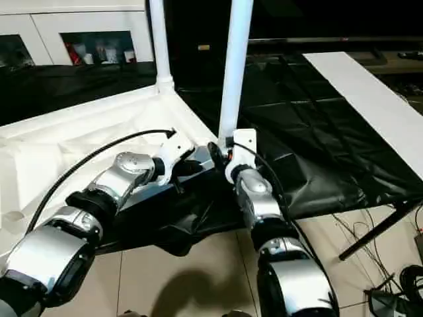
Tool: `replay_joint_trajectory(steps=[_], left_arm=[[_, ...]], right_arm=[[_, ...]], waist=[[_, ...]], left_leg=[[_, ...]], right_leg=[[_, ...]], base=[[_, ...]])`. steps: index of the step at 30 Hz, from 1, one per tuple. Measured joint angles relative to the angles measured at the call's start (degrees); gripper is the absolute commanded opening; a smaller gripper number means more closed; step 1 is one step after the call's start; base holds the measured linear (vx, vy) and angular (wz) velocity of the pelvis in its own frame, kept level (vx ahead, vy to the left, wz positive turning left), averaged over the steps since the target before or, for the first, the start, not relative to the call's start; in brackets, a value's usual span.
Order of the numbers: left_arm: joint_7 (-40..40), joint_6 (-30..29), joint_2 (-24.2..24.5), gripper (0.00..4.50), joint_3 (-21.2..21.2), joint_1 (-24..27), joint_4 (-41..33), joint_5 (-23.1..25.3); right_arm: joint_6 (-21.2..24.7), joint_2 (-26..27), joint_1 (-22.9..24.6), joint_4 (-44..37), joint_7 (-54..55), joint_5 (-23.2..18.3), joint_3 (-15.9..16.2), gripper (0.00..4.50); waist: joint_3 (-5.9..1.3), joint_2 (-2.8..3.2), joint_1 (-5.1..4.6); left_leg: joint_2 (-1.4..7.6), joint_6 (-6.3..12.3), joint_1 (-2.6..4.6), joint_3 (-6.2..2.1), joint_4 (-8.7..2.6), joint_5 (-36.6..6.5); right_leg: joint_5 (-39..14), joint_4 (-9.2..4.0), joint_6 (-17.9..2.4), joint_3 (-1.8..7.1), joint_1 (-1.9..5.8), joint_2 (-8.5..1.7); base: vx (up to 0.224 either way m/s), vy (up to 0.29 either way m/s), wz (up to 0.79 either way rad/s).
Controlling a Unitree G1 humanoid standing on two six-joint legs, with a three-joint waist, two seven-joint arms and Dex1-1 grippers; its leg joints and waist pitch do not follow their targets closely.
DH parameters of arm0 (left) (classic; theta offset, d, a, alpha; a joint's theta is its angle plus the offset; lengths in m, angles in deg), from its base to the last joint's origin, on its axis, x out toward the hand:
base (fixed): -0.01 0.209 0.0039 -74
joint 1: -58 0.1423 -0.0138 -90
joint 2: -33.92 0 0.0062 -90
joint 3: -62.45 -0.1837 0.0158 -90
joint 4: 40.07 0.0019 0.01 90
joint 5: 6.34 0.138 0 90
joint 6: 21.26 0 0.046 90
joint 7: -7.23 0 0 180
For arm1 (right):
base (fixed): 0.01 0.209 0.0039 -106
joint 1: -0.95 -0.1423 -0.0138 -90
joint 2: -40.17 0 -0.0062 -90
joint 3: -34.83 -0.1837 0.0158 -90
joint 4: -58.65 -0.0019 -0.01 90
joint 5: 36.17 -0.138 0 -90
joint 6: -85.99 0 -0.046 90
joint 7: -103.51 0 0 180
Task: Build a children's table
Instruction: Rotate leg to tighten
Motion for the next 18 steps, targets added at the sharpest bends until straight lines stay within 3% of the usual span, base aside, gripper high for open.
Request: replay_joint_trajectory(steps=[4,8,9,14,18], left_arm=[[1.78,3.53,0.64,0.0,-0.09,0.76,0.05,0.06],[1.92,4.53,0.64,0.0,0.37,1.05,0.02,-0.07],[2.15,4.62,0.64,0.27,1.17,1.12,0.01,-0.77],[6.56,5.32,0.7,0.67,5.64,1.58,-6.16,-6.95],[10.34,1.57,3.67,1.02,7.52,1.49,-13.47,-10.1]], right_arm=[[3.95,-4.83,9.21,-14.82,-8.81,-0.23,3.34,3.81],[8.08,-7.49,15.22,-24.74,-14.8,-1.4,5.54,3.81],[9.82,-8.27,17.18,-28.66,-16.29,-2.55,6.27,3.83],[14.85,-10.43,22.83,-40.95,-19.98,-6.62,8.17,3.83],[17.69,-9.1,23.6,-44.83,-20.82,-7.52,8.89,3.83]], waist=[[0.0,0.1,0.26],[0.15,0.41,0.41],[0.21,0.48,0.52],[0.27,0.45,1.25],[0.29,0.37,0.94]], left_leg=[[-0.01,0.31,0.01,0.02,-0.12,0.13],[-0.01,0.32,0.04,0.02,-0.09,0.14],[-0.02,0.32,0.02,0.03,-0.1,0.14],[0.04,0.33,0.02,0.03,-0.11,0.15],[0.01,0.26,0.06,0.05,-0.09,0.11]], right_leg=[[-0.01,-0.12,0.01,0.0,0.0,0.0],[0.0,-0.08,0.03,0.02,0.0,0.0],[0.0,-0.09,0.03,0.02,0.0,0.0],[0.0,-0.13,0.03,0.03,0.02,-0.02],[0.0,-0.08,0.04,0.07,0.01,-0.01]], base=[[0.0,0.0,0.0],[0.0,0.0,0.0],[0.0,0.0,0.0],[0.0,0.0,0.0],[0.0,0.0,0.0]])
